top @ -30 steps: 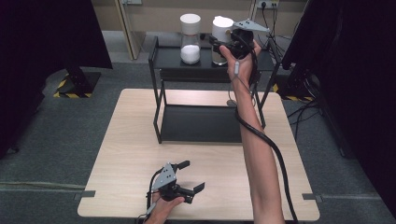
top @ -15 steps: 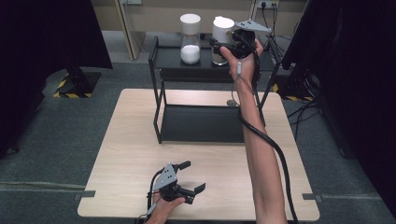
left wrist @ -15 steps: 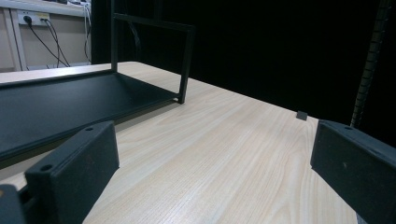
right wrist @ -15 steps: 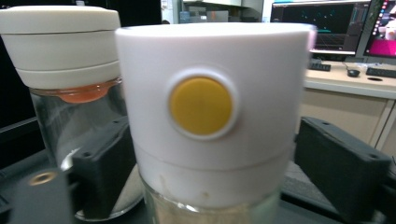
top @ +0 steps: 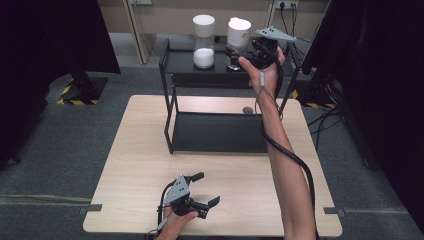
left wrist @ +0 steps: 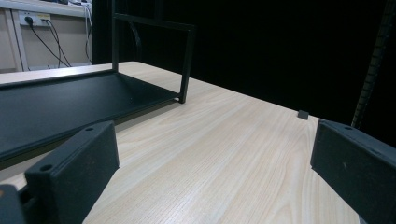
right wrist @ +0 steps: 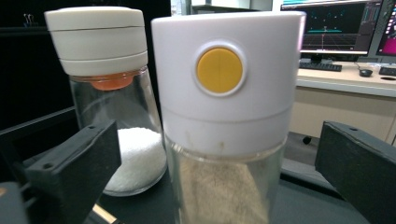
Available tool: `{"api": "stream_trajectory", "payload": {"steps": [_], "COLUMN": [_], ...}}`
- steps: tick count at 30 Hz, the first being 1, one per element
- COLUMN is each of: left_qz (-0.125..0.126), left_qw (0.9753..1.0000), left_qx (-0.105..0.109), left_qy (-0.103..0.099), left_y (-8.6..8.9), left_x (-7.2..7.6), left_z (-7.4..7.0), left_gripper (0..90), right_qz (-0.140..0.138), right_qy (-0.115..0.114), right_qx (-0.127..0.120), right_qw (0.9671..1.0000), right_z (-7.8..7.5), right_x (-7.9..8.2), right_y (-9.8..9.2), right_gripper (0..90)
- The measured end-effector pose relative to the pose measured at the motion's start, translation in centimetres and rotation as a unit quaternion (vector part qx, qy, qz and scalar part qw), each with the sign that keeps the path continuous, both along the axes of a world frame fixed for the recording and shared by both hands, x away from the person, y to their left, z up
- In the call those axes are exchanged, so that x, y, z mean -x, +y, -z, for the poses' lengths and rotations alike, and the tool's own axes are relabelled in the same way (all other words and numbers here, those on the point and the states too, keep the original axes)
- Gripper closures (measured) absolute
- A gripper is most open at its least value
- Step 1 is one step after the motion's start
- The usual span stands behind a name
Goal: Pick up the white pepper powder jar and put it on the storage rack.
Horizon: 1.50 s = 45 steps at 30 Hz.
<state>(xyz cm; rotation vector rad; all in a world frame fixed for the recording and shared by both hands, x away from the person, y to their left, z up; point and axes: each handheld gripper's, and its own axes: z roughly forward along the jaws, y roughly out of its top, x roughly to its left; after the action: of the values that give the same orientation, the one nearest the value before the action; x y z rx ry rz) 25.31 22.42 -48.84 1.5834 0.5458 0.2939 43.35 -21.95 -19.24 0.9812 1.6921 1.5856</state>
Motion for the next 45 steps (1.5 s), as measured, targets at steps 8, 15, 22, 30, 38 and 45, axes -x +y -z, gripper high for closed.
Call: {"api": "stream_trajectory", "payload": {"steps": [8,15,22,30,38,45], "left_qz": [-0.002,-0.003,-0.005,-0.005,-0.005,-0.007], "left_qw": [1.0,1.0,1.0,1.0,1.0,1.0], "left_qx": [-0.002,-0.003,-0.005,-0.004,-0.005,-0.005], "left_qy": [0.0,0.0,0.0,0.003,0.003,0.003], "left_y": [0.0,0.1,0.0,0.0,0.0,0.0], "left_x": [0.0,0.0,0.0,0.0,0.0,0.0], "left_z": [0.0,0.0,0.0,0.1,0.1,0.1], "left_gripper": [0.3,0.3,0.3,0.3,0.3,0.3], "right_qz": [-0.021,-0.041,-0.066,-0.096,-0.126,-0.147], "right_qy": [-0.012,-0.018,-0.027,-0.035,-0.038,-0.039], "right_qx": [-0.009,-0.014,-0.013,-0.015,-0.017,-0.017], "right_qw": [0.9997,0.9989,0.9974,0.9946,0.9912,0.9882], "right_z": [0.6,1.5,2.5,4.1,6.0,7.8], "right_x": [1.6,3.0,5.0,7.3,9.2,10.4], "right_y": [-1.3,-2.3,-3.3,-4.4,-5.1,-5.5], "right_gripper": [0.4,0.4,0.4,0.4,0.4,0.4]}}
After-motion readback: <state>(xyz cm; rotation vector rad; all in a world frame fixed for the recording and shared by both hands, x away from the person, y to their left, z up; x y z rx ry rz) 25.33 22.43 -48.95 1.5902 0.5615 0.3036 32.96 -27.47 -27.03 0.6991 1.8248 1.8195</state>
